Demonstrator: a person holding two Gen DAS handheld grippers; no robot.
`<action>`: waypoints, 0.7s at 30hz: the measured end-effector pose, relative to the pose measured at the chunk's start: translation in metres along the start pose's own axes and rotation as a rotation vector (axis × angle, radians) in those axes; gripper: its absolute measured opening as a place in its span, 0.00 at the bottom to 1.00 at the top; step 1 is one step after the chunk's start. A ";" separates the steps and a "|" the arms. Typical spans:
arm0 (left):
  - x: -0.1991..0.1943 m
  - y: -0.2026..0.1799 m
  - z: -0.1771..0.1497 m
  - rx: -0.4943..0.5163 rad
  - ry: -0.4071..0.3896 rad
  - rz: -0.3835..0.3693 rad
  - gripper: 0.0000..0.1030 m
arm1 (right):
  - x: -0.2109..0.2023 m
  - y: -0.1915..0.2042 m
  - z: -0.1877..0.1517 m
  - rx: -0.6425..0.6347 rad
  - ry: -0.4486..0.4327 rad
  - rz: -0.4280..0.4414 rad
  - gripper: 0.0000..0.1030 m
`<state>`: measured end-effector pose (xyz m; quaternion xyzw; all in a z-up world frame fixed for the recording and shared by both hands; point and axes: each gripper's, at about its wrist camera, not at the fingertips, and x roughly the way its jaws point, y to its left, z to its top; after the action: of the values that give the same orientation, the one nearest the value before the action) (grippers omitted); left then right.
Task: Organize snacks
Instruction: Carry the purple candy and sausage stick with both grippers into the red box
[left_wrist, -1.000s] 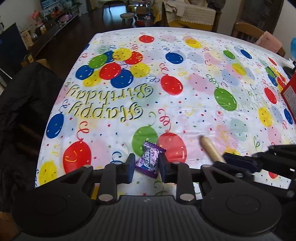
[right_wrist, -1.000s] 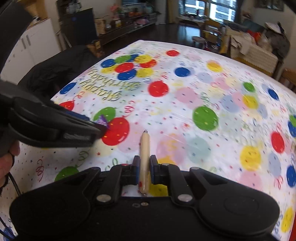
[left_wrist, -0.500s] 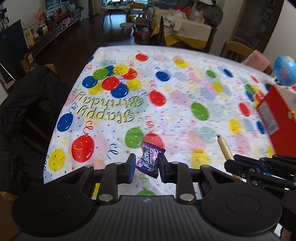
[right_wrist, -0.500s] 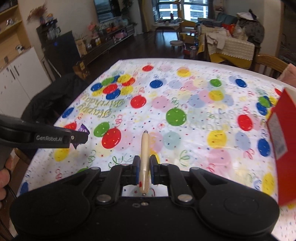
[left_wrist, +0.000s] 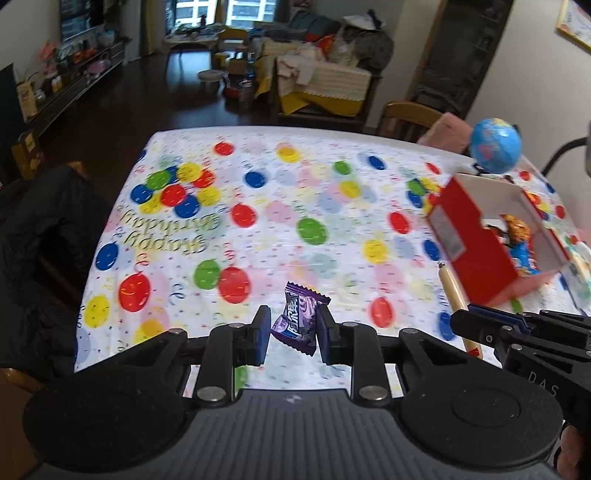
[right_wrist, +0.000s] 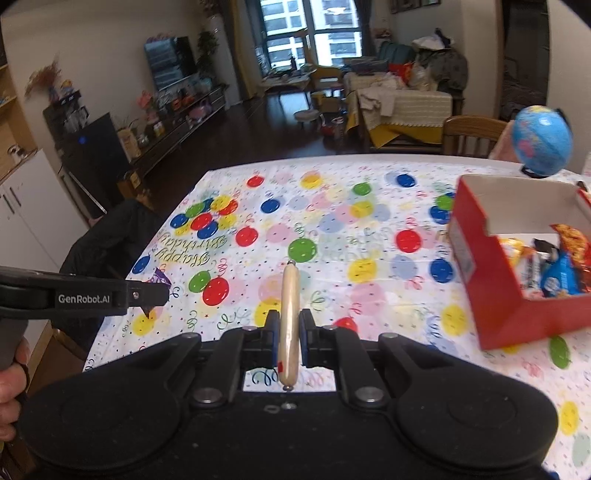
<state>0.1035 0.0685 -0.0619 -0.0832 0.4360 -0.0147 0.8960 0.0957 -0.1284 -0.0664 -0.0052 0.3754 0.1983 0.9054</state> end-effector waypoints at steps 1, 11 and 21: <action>-0.005 -0.006 0.000 0.010 -0.005 -0.010 0.25 | -0.007 -0.002 -0.001 0.007 -0.007 -0.004 0.08; -0.031 -0.068 0.012 0.094 -0.049 -0.087 0.25 | -0.062 -0.041 0.005 0.065 -0.093 -0.040 0.08; -0.012 -0.158 0.039 0.160 -0.059 -0.123 0.25 | -0.080 -0.117 0.025 0.090 -0.126 -0.061 0.08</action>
<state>0.1342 -0.0804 -0.0034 -0.0382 0.4008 -0.1020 0.9096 0.1039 -0.2610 -0.0098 0.0368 0.3259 0.1536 0.9321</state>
